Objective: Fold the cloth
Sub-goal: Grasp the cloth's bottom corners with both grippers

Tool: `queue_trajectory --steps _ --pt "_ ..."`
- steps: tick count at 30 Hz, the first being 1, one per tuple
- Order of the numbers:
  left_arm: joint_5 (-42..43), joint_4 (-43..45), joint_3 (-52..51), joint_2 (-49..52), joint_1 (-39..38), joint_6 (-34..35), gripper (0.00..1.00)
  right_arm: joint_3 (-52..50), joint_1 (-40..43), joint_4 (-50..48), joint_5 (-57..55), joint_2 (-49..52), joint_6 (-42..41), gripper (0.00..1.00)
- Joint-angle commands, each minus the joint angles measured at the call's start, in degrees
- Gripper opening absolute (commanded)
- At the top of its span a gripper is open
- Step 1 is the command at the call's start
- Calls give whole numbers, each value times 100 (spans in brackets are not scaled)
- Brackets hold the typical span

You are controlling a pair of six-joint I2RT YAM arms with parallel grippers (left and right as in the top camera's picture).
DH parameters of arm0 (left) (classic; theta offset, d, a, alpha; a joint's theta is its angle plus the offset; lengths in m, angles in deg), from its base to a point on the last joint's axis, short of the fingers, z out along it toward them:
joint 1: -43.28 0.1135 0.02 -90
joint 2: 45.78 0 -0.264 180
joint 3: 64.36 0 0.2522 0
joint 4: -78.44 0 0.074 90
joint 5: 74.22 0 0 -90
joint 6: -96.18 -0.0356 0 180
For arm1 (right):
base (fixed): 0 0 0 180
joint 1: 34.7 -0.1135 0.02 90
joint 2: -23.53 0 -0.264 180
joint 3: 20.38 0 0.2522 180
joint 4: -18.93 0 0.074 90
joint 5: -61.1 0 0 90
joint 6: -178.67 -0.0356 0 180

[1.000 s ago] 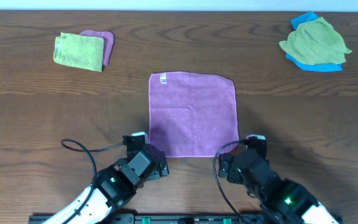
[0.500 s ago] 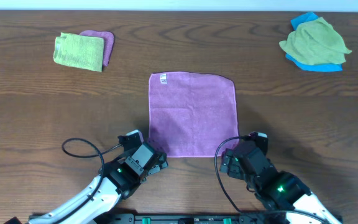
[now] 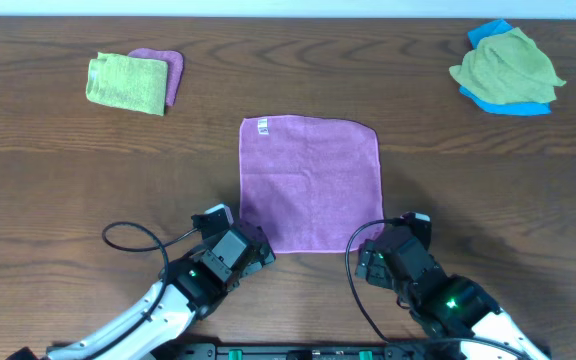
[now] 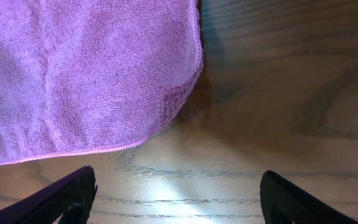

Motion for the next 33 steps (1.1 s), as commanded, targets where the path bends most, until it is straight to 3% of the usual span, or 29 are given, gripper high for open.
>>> queue_trajectory --steps 1,10,13,15,17,21,24,28,33 --pt "-61 68 13 170 26 4 99 -42 42 7 -61 2 -37 82" --pt "-35 544 13 577 26 -15 100 -42 42 4 -61 2 7 83" --pt "13 599 13 702 26 -13 88 -42 42 4 -59 2 7 83" --pt "90 629 13 785 26 -2 87 -42 42 4 -59 2 7 83" --pt "162 688 13 837 26 52 73 -42 42 4 -52 2 7 83" --pt "352 883 13 863 26 76 67 -42 42 7 7 2 4 82" --pt "540 887 13 863 26 76 71 -42 42 4 26 2 4 79" --pt "754 861 13 863 26 313 61 -42 42 -4 26 114 2 73" --pt "793 811 13 863 26 417 71 -42 42 -321 50 494 0 67"
